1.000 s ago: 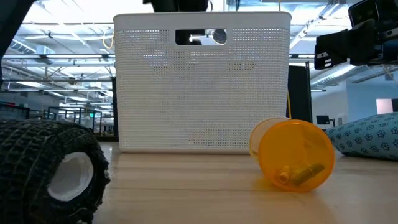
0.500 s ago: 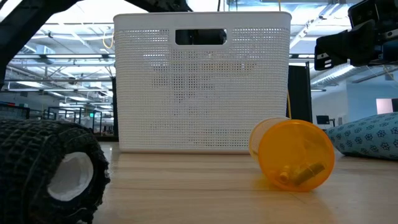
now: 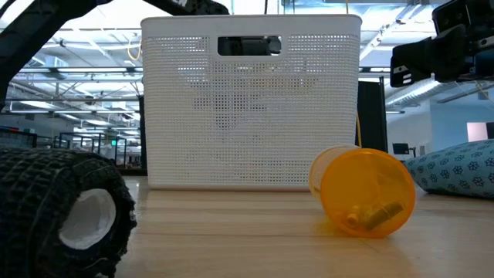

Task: Pick & place medical supplies in basket/bin
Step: Put the mailer bag into the basket, then put the yellow medicine bottle into the basket

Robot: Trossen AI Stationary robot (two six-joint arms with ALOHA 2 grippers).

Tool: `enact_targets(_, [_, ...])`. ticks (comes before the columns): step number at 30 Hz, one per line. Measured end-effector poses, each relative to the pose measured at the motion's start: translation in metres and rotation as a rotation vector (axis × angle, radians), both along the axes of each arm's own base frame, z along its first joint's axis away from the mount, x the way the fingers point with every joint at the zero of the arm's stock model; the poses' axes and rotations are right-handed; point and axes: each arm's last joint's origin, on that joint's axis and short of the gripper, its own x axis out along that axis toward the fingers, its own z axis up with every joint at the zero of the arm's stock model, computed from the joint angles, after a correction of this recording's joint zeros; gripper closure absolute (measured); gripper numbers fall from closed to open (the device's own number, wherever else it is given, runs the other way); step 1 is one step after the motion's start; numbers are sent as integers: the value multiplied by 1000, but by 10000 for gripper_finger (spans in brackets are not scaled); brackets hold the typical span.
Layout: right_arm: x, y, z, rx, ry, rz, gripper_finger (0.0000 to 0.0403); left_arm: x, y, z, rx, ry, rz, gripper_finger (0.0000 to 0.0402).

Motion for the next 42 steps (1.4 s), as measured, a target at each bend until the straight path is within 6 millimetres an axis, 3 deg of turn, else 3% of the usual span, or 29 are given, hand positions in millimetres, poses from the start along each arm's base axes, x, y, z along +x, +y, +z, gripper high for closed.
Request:
enact_targets(7, [0, 0, 0, -7, -4, 0, 403, -4, 8, 0, -19, 1, 63, 400])
enact_targets(16, [0, 0, 0, -12, -6, 0, 403, 1, -6, 0, -23, 7, -38, 395])
enact_targets(25, [0, 0, 0, -4, -4, 0, 403, 7, -31, 0, -27, 27, -105, 297])
enact_targets(29, [0, 0, 0, -2, -3, 0, 403, 10, -42, 2, 91, 65, -92, 243])
enact_targets(35, [0, 0, 0, -1, -3, 0, 403, 16, -56, 34, 217, 50, -101, 180])
enact_targets(39, [0, 0, 0, -1, -3, 1, 403, 15, -67, 77, 215, -6, -72, 160])
enact_targets(42, [0, 0, 0, -1, -2, 1, 403, 5, -77, 109, 184, -33, 7, 167])
